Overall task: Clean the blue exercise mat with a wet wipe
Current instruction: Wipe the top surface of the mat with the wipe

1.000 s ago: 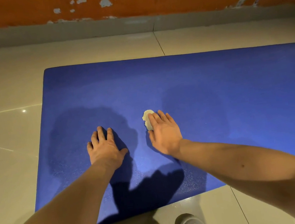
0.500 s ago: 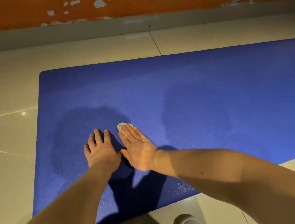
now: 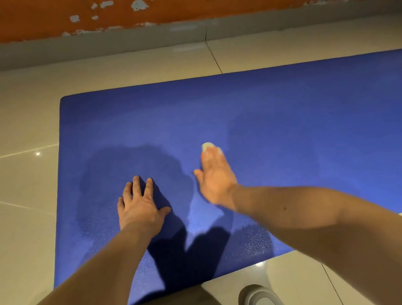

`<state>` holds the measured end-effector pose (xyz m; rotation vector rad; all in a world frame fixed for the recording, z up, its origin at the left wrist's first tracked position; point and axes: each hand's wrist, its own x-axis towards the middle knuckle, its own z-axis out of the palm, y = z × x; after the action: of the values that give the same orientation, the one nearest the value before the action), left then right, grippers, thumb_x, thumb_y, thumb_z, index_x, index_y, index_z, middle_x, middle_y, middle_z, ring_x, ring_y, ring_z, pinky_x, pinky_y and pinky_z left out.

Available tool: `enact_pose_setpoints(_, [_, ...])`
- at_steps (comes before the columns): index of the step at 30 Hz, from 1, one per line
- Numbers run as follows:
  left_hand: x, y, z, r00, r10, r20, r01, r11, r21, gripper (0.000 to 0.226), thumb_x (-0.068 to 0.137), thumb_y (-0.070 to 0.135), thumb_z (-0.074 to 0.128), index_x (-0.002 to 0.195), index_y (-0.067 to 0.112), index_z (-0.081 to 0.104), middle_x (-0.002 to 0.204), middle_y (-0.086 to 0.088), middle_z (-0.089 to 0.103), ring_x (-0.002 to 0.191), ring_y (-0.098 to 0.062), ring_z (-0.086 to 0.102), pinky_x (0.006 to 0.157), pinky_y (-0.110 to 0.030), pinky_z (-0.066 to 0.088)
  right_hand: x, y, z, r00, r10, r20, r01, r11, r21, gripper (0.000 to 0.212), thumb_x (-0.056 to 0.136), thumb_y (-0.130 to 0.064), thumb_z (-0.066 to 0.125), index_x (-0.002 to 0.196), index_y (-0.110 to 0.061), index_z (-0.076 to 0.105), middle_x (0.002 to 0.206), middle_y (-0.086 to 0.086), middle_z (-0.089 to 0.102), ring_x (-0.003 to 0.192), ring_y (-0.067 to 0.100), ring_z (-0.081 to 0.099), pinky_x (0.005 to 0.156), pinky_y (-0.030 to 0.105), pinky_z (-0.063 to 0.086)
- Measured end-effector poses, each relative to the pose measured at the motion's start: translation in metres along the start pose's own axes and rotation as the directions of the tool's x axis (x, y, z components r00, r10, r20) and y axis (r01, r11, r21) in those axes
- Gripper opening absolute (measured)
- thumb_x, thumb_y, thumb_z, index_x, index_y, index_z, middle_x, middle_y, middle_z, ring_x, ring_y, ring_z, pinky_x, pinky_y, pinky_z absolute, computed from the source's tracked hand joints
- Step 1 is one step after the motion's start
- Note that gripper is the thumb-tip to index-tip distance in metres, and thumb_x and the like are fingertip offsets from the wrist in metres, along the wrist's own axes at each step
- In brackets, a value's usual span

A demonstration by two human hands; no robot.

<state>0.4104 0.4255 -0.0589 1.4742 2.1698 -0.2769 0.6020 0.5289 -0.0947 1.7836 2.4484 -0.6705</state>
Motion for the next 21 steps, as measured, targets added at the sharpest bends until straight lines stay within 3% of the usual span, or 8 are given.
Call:
enact_pose_setpoints(5, [-0.015,0.002,0.0,0.996,-0.051,0.073,0.047,0.998,0.045,0.098,0.092,0.061,0.056,0.158,0.034,-0.01,0.165,0.001,-0.021,0.153,-0.028,-0.013,0.122,-0.054,0.012,-0.041,-0.03,0.031,0.934,-0.332,0.133,0.354,0.912,-0.207,0.069,0.107,-0.041,0.019,0.159,-0.002,-0.004,0.168,0.013,-0.014,0.154,0.027,-0.018,0.126,0.042,-0.001])
enact_pose_setpoints(6, [-0.019,0.002,0.001,0.993,-0.058,0.1,0.053,0.997,0.054,0.102,0.09,0.063,0.058,0.157,0.035,-0.013,0.164,0.001,-0.024,0.152,-0.027,-0.015,0.121,-0.057,0.013,-0.038,-0.021,0.022,0.919,-0.365,0.148,0.385,0.911,-0.149,0.069,0.107,-0.04,0.024,0.161,-0.007,-0.004,0.169,0.007,-0.011,0.155,0.024,-0.014,0.127,0.04,0.001])
enact_pose_setpoints(9, [-0.027,0.003,0.005,0.986,-0.066,0.15,0.058,0.997,0.056,0.109,0.086,0.067,0.062,0.155,0.037,-0.017,0.162,0.001,-0.028,0.151,-0.028,-0.02,0.118,-0.064,0.014,-0.019,0.024,-0.01,0.975,-0.201,0.097,0.205,0.978,-0.037,0.073,0.104,-0.037,0.043,0.162,-0.017,0.004,0.169,0.002,0.007,0.155,0.024,0.006,0.127,0.038,0.009])
enact_pose_setpoints(12, [-0.032,0.005,0.007,0.986,-0.077,0.147,0.07,0.996,0.055,0.108,0.087,0.065,0.061,0.156,0.036,-0.016,0.162,0.0,-0.028,0.151,-0.029,-0.021,0.117,-0.068,0.014,-0.002,0.072,-0.036,0.993,0.074,0.087,-0.056,0.979,-0.197,0.072,0.108,-0.043,0.028,0.161,-0.01,-0.007,0.169,0.005,-0.011,0.156,0.023,-0.008,0.126,0.037,-0.003])
enact_pose_setpoints(14, [-0.032,0.007,0.007,0.985,-0.091,0.148,0.083,0.995,0.06,0.107,0.088,0.064,0.061,0.156,0.036,-0.016,0.162,-0.001,-0.028,0.151,-0.03,-0.021,0.116,-0.069,0.014,-0.002,0.072,-0.032,0.99,0.11,0.083,-0.088,0.969,-0.23,0.071,0.108,-0.045,0.017,0.158,-0.003,-0.011,0.167,0.011,-0.018,0.155,0.027,-0.015,0.126,0.04,-0.007])
enact_pose_setpoints(16, [-0.032,0.009,0.007,0.984,-0.1,0.149,0.091,0.994,0.063,0.107,0.088,0.063,0.061,0.156,0.036,-0.016,0.162,-0.001,-0.027,0.151,-0.03,-0.021,0.116,-0.07,0.014,-0.022,0.044,-0.009,0.996,0.057,0.075,-0.043,0.982,-0.185,0.073,0.108,-0.044,0.015,0.156,0.003,-0.011,0.165,0.017,-0.019,0.153,0.034,-0.018,0.125,0.044,-0.008])
enact_pose_setpoints(19, [-0.031,0.009,0.009,0.984,-0.103,0.145,0.097,0.994,0.047,0.108,0.087,0.063,0.064,0.157,0.037,-0.015,0.162,-0.001,-0.027,0.151,-0.031,-0.02,0.115,-0.071,0.013,-0.076,-0.01,0.031,0.977,-0.201,0.074,0.213,0.945,-0.25,0.07,0.109,-0.038,0.018,0.154,0.005,-0.013,0.162,0.021,-0.023,0.15,0.039,-0.022,0.125,0.049,-0.007])
enact_pose_setpoints(21, [-0.031,0.009,0.01,0.983,-0.108,0.146,0.103,0.994,0.037,0.108,0.086,0.062,0.064,0.157,0.037,-0.014,0.162,0.0,-0.028,0.151,-0.03,-0.021,0.115,-0.071,0.012,-0.102,-0.027,0.033,0.947,-0.3,0.117,0.316,0.935,-0.159,0.071,0.109,-0.037,0.027,0.157,-0.001,-0.012,0.162,0.012,-0.025,0.151,0.029,-0.025,0.125,0.043,-0.01])
